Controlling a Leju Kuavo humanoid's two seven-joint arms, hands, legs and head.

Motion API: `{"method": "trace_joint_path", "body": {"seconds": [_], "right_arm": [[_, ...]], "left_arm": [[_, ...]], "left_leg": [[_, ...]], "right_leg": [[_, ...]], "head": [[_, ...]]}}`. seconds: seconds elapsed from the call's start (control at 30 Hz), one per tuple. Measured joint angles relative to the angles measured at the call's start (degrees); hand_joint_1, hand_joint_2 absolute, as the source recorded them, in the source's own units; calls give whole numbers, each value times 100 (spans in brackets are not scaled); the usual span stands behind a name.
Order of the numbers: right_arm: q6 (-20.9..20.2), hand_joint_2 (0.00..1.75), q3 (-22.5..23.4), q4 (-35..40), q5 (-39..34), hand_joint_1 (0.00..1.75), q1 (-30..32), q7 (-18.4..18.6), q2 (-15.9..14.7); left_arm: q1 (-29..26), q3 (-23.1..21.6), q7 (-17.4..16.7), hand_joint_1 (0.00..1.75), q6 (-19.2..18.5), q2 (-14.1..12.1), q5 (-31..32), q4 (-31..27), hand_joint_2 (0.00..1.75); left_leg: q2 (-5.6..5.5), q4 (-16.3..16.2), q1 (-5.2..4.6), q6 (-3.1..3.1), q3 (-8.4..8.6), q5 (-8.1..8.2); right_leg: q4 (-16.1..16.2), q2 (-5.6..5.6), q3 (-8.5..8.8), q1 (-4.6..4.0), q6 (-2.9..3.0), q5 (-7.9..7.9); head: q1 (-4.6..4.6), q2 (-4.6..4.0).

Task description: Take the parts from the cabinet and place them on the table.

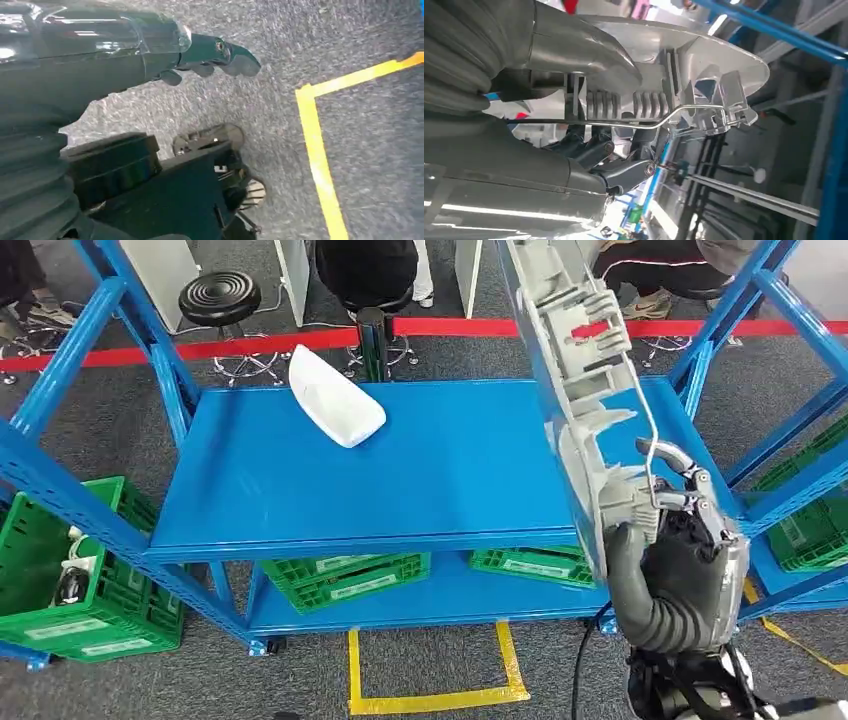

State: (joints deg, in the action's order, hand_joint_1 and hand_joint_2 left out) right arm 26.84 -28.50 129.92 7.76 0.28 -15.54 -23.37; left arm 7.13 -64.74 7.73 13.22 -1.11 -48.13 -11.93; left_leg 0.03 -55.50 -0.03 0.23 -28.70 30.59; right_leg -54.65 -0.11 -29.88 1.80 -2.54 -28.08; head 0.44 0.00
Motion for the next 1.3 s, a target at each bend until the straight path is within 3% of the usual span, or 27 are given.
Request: {"method": "trace_joint_path", "body": {"seconds": [0.3, 0.57, 0.87, 0.9, 1.0, 1.07, 1.13, 1.17, 1.2, 1.23, 1.3], "right_arm": [[-9, 175, -164, 7, -101, 175, 96, -152, 253], [-24, 175, -247, -46, -365, 175, 177, -514, 439], [44, 175, -367, -269, -459, 175, 195, -514, 595], [59, 175, -393, -297, -459, 175, 194, -514, 612], [90, 175, -437, -372, -461, 175, 171, -514, 663], [112, 175, -453, -402, -466, 175, 162, -496, 667], [116, 175, -472, -422, -463, 175, 154, -437, 673], [116, 175, -481, -437, -455, 175, 154, -418, 673], [118, 175, -490, -457, -453, 175, 154, -396, 673], [120, 175, -501, -483, -453, 175, 151, -385, 673], [140, 175, -520, -501, -450, 175, 153, -385, 673]], "left_arm": [[8, 2, 122, 0, -9, -195, -83, -2, 175], [9, 9, 402, 0, 39, -363, -230, -2, 175], [9, 24, 226, 0, 118, -413, -363, -4, 175], [9, 24, 197, 0, 118, -416, -380, -4, 175], [11, 48, 160, 0, 118, -420, -402, -9, 175], [11, 61, 186, 0, 120, -407, -404, -22, 175], [9, 61, 212, 0, 118, -385, -404, -24, 175], [9, 61, 214, 0, 118, -367, -404, -24, 175], [8, 61, 214, 0, 118, -354, -404, -28, 175], [6, 63, 214, 0, 114, -341, -402, -37, 175], [7, 63, 217, 0, 107, -317, -393, -57, 175]], "left_leg": [[8, 0, 0, 0, 2, 0], [11, 0, 1, -5, 2, 4], [12, 0, 1, -5, 2, 4], [13, -47, -38, 24, -10, 27], [17, 28, -13, 93, 8, -15], [31, 100, 36, 113, 69, -57], [45, 99, 32, 125, 86, -47], [45, 96, 30, 123, 91, -37], [39, 93, 31, 123, 106, -23], [24, 88, 34, 106, 127, -3], [-14, 67, 46, 56, 195, 58]], "right_leg": [[-2, 5, 0, 0, 1, -1], [-2, 8, -1, 0, 2, -2], [-2, 9, -1, 0, 2, -2], [36, 6, 1, 18, -27, 16], [44, 4, 12, 15, -76, 30], [-297, 6, -139, 7, -79, -228], [-1273, 8, -609, 5, -85, -643], [-1617, 10, -796, -1, -92, -716], [-1728, 10, -883, 0, -95, -665], [-1596, 7, -853, 1, -84, -486], [-803, 6, -543, 1, -44, 82]], "head": [[-4, 0], [-2, 0], [-2, 0], [-2, 0], [-59, 0], [-9, 0], [42, 0], [35, 0], [42, 0], [55, 0], [81, 0]]}}
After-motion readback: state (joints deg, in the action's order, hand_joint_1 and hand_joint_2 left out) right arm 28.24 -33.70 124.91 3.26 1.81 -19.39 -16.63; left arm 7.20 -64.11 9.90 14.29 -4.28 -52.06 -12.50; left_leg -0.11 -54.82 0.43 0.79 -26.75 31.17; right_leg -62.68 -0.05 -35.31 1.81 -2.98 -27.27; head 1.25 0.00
